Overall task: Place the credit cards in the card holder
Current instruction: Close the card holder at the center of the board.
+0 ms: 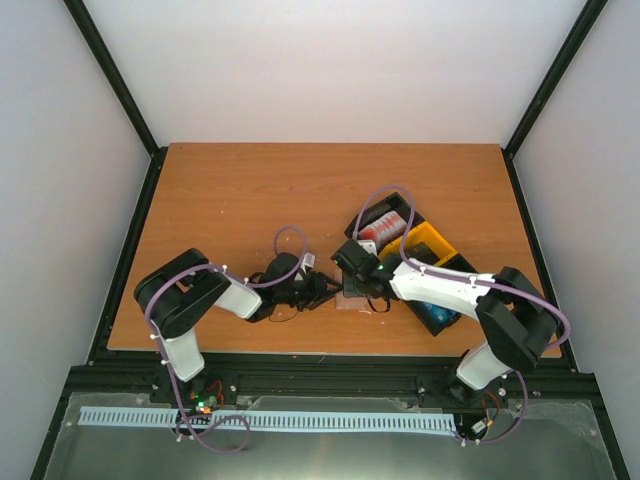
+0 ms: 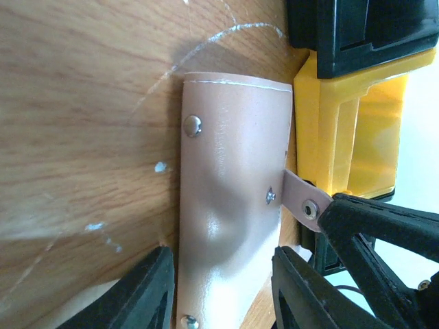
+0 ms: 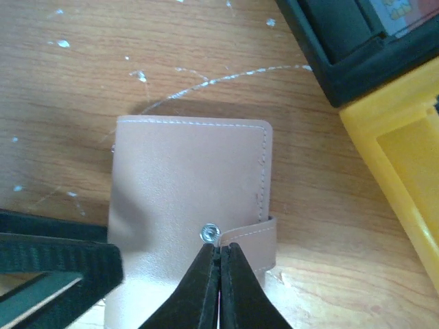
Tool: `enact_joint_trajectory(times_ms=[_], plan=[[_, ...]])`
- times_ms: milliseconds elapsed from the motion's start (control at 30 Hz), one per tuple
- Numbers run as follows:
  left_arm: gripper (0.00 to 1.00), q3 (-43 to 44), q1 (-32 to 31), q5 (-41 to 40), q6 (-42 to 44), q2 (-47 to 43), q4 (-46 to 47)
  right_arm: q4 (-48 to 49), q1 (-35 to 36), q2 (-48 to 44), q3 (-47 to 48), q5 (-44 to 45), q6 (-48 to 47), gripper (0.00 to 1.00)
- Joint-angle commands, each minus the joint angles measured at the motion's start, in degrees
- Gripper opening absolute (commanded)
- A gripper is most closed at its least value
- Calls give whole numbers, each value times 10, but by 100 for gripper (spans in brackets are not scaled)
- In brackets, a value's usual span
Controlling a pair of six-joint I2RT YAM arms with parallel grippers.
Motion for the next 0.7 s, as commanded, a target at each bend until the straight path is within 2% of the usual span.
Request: enact_joint_trajectory(times_ms=[0,167,667], plan=[[42,-14,-9,-14,20,53,-158,78,-18,-18,-21,-47,-14,3],[39,-4,-9,-23,25,56,-179,92,-31,-11,-29,-72,-17,3],[32,5,-9,-52,28,67,-222,38,-33,34,6,-53,-25,3]])
